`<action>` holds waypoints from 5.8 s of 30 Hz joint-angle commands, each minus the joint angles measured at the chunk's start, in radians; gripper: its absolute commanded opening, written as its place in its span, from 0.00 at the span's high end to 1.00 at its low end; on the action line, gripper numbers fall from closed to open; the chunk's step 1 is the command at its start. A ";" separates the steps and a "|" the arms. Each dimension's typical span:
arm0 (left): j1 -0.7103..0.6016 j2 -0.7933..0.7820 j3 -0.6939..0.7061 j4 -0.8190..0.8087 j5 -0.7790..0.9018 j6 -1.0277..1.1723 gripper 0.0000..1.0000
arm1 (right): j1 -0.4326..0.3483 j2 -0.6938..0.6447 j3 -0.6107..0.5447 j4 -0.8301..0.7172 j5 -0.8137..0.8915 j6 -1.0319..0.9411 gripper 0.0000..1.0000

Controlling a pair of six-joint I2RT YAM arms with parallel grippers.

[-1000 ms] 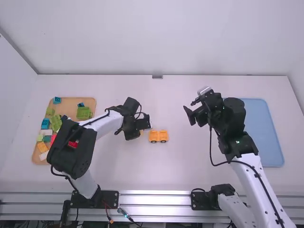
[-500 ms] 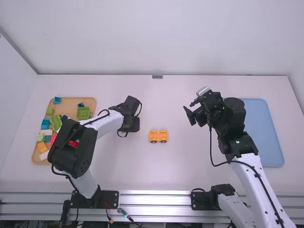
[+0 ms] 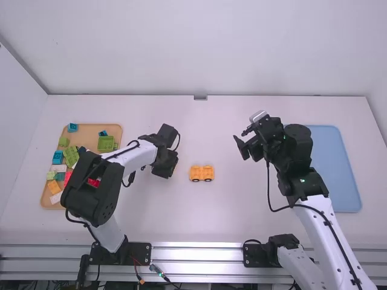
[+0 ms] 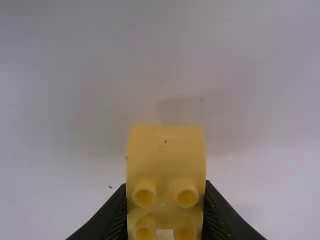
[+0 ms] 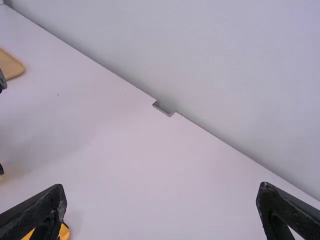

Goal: Assemble lego blocks to make yellow taxi

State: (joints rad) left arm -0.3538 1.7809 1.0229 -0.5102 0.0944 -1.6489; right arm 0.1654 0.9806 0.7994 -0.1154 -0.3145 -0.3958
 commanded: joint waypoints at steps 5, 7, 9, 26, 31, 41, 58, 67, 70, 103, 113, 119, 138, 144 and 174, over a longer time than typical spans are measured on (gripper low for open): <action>0.000 0.000 0.016 -0.008 0.004 -0.248 0.98 | -0.002 -0.008 0.037 0.003 -0.003 0.002 0.01; 0.000 0.000 0.016 -0.007 0.016 -0.259 0.97 | -0.002 -0.008 0.037 0.002 -0.003 0.002 0.01; 0.000 0.000 0.016 -0.014 0.022 -0.283 0.98 | -0.002 -0.007 0.037 0.002 -0.003 0.002 0.01; 0.000 0.003 0.016 -0.038 0.051 -0.352 0.83 | -0.002 0.027 0.037 0.010 0.000 0.002 0.02; 0.000 0.003 0.005 -0.020 0.045 -0.352 0.65 | -0.002 0.026 0.037 0.010 -0.003 0.002 0.01; 0.000 0.003 -0.064 0.109 0.069 -0.352 0.17 | -0.002 0.026 0.037 0.010 -0.003 0.002 0.01; 0.029 -0.015 0.066 0.095 0.161 0.281 0.01 | -0.002 0.026 0.037 0.009 0.000 0.002 0.01; 0.034 -0.016 0.206 0.047 0.253 1.201 0.01 | -0.007 0.026 0.037 0.005 0.001 0.002 0.01; 0.033 -0.016 0.207 0.051 0.250 1.430 0.01 | -0.022 0.026 0.037 0.004 -0.002 0.002 0.01; 0.412 0.021 -0.115 0.188 1.061 3.139 0.01 | 0.018 0.150 0.037 0.025 -0.161 -0.176 0.01; 0.399 0.137 -0.174 0.367 1.077 3.049 0.01 | -0.028 0.436 0.037 0.062 -0.537 -0.424 0.01; 0.399 0.237 -0.151 0.391 1.074 3.051 0.01 | -0.034 0.522 0.037 0.056 -0.591 -0.514 0.01; 0.393 0.332 -0.145 0.471 1.069 3.029 0.48 | -0.020 0.545 0.037 0.059 -0.591 -0.518 0.01; 0.393 0.332 -0.145 0.486 1.065 3.029 0.59 | -0.021 0.545 0.037 0.060 -0.568 -0.518 0.01; 0.387 0.330 -0.015 0.420 1.129 2.875 0.98 | 0.009 0.923 -0.207 0.732 -0.797 -0.392 0.01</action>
State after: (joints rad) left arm 0.0422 2.1002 0.9894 -0.0761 1.1553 1.2461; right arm 0.1513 1.8545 0.5976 0.5785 -1.0325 -0.8574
